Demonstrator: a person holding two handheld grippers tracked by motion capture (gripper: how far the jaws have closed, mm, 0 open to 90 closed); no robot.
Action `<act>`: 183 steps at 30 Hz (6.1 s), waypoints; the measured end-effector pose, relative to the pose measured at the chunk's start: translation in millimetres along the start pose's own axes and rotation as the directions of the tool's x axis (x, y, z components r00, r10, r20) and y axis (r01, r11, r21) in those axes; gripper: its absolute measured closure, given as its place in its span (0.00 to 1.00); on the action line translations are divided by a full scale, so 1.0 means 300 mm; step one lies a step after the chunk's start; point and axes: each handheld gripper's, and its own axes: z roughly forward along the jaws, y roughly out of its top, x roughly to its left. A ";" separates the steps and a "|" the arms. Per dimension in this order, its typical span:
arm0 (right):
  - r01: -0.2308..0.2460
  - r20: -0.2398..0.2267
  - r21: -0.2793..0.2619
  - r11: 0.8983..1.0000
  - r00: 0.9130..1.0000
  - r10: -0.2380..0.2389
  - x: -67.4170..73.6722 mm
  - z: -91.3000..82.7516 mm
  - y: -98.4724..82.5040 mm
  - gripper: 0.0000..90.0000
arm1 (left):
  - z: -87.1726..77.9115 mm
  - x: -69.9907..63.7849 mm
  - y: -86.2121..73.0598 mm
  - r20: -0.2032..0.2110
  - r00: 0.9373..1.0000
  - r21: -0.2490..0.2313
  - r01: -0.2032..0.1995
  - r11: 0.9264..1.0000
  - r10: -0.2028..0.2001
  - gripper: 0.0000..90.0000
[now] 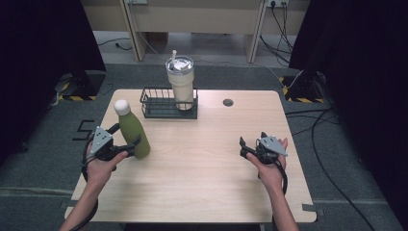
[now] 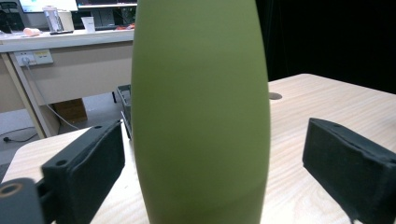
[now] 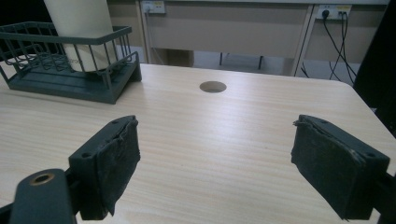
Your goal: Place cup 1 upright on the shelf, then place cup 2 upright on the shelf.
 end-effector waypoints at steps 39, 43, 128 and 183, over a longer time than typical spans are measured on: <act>-0.006 0.000 0.020 1.000 1.000 0.006 0.000 0.011 -0.013 0.17 | 0.062 0.023 -0.017 0.000 0.999 -0.040 0.048 0.998 -0.048 0.24; -0.006 0.001 0.017 1.000 1.000 0.006 -0.001 0.010 -0.012 0.17 | 0.061 0.026 -0.011 -0.005 0.998 -0.044 0.057 0.997 -0.058 0.24; -0.070 0.026 0.011 0.998 0.997 0.069 -0.057 -0.011 -0.012 0.17 | 0.337 0.121 0.303 -0.104 0.993 -0.161 0.037 0.986 -0.054 0.24; -0.066 0.018 0.014 0.998 0.998 0.066 -0.055 -0.004 -0.024 0.17 | 0.560 0.192 0.380 -0.150 0.983 -0.176 0.080 0.981 -0.107 0.24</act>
